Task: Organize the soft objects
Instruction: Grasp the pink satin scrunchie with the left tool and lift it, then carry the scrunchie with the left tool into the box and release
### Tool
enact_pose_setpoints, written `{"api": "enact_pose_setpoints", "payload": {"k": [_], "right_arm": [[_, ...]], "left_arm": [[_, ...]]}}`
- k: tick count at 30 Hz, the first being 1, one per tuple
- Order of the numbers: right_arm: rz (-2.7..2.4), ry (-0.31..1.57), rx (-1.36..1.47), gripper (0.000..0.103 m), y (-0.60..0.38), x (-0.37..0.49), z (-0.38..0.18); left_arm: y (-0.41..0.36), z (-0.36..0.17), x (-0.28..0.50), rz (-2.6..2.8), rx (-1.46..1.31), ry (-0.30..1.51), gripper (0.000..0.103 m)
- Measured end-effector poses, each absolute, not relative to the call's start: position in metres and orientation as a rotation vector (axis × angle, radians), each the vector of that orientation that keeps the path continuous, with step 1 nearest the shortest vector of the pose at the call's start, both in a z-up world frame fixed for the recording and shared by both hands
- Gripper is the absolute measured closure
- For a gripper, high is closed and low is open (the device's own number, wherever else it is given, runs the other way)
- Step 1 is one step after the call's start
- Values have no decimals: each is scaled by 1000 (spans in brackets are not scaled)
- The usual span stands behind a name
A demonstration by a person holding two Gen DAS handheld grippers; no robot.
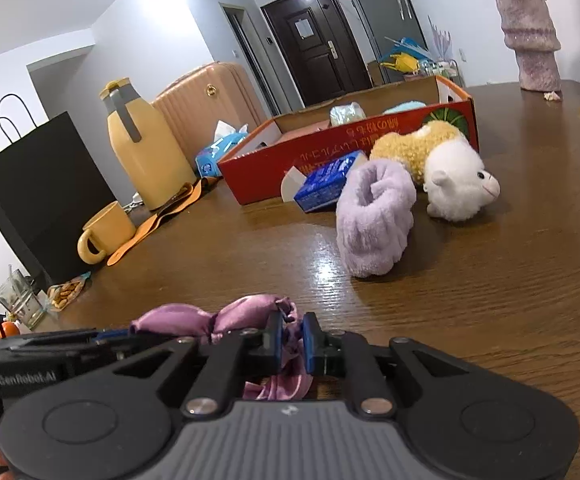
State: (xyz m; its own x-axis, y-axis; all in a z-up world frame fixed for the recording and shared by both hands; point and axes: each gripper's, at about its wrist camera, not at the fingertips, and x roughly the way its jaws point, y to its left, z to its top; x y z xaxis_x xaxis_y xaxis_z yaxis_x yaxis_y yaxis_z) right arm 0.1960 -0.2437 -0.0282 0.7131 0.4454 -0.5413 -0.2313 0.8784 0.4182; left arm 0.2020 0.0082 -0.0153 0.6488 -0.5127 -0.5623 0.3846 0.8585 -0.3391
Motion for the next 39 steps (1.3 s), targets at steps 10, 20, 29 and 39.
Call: {"api": "enact_pose_setpoints", "payload": {"k": [10, 20, 29, 39], "right_arm": [[415, 712, 294, 89, -235, 188, -26], [378, 692, 165, 84, -218, 187, -33], [369, 613, 169, 97, -217, 176, -23], [472, 450, 194, 97, -251, 246, 58]], "left_arm": [[7, -16, 204, -502, -184, 716, 79], [7, -21, 201, -506, -182, 729, 78], [9, -13, 194, -487, -182, 703, 83], [9, 65, 280, -536, -202, 529, 89]]}}
